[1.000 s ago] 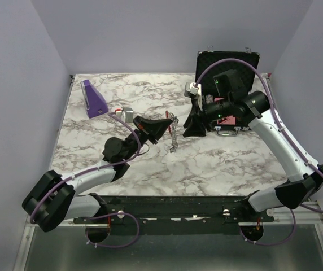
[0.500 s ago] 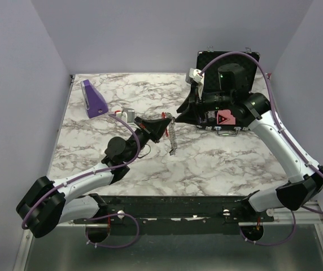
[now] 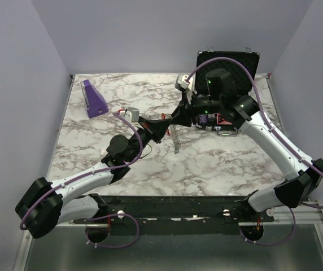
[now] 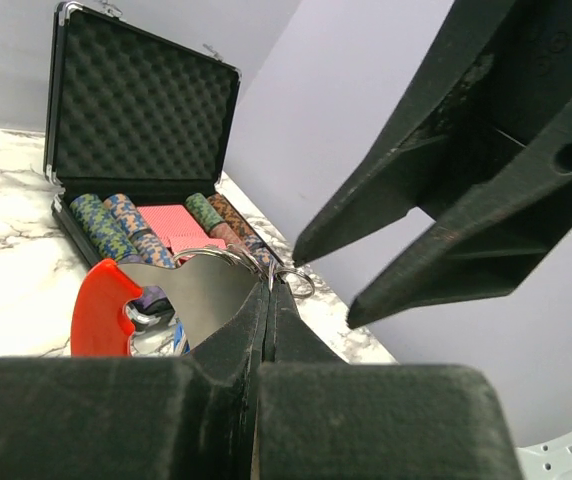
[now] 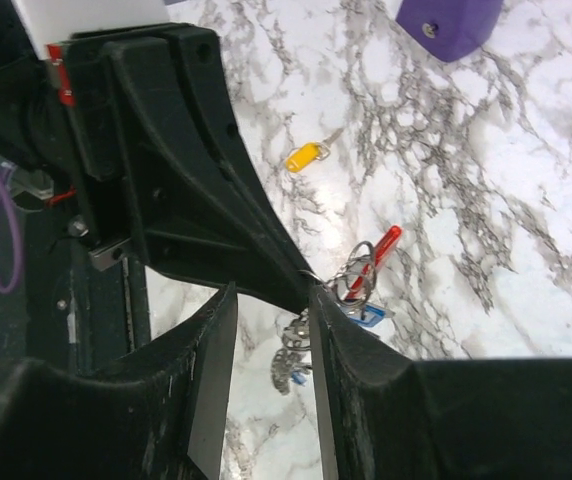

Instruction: Put the keys on the keyring

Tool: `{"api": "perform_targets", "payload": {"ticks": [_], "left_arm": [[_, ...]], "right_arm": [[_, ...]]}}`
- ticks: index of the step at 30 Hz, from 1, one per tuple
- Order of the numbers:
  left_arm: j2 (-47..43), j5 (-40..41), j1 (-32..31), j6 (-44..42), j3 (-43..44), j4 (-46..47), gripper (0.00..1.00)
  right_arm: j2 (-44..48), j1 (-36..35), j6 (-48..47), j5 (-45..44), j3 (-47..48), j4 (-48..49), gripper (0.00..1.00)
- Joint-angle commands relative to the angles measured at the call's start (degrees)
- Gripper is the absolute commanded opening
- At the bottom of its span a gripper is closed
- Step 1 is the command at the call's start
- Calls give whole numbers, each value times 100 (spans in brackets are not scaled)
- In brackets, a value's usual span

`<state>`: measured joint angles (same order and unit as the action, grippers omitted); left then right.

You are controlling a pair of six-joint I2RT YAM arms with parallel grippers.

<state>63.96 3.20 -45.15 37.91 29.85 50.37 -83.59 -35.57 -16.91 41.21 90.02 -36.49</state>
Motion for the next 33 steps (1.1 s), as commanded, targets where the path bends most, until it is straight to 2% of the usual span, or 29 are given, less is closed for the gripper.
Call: {"api": "perform_targets", "payload": {"ticks": [1,11,16,22,33], "left_arm": [[-130,146,-47,-135,197,61,0],[-218,190,-47,-161,153,26,0],[-262,216,-56,-179,100,-1,0],[-332,198,-56,-214,56,17,0],[-499,207,-56,-328,-110,87,0]], "right_arm": [[-34,-29,38,-570,-81,221,40],[89,-37,-85,-772,-371,151,30],[106,-38,-137,-869,-266,133,29],[115,-37,-243,-773,-195,72,22],[133,-38,-524,-641,-142,-148,22]]}}
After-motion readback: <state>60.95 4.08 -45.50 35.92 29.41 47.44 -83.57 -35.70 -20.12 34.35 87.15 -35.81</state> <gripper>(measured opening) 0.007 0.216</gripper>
